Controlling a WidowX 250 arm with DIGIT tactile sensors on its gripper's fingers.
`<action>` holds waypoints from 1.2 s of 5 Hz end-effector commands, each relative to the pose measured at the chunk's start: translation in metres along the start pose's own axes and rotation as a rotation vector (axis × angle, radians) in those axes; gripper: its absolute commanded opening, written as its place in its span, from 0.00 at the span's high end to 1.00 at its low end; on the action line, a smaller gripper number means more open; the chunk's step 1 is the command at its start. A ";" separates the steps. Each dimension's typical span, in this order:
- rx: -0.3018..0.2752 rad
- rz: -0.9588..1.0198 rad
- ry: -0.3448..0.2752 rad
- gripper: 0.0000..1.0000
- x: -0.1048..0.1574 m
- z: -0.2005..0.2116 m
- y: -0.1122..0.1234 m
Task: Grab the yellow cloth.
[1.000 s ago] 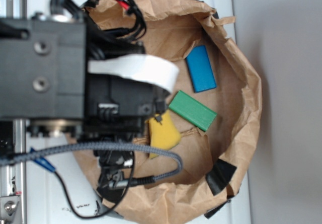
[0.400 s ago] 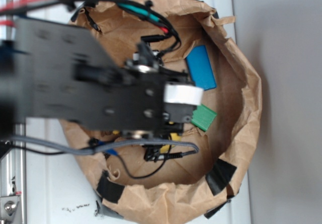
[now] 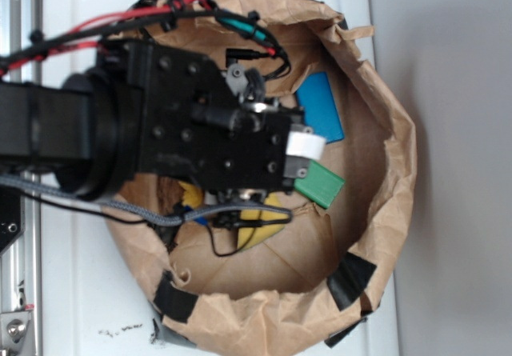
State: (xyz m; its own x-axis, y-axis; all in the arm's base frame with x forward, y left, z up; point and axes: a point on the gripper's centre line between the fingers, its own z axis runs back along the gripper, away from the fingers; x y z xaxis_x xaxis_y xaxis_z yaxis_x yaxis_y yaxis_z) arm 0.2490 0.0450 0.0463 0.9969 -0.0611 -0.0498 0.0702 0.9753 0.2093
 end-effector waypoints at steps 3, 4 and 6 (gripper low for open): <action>0.127 0.207 -0.201 1.00 0.020 -0.019 0.005; 0.023 0.213 -0.184 1.00 0.012 0.024 0.002; -0.100 0.268 -0.164 1.00 0.006 0.095 0.002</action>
State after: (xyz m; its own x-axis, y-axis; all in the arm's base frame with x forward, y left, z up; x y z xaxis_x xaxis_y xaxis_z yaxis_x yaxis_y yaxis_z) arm 0.2539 0.0145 0.1201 0.9832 0.1604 0.0876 -0.1692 0.9801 0.1043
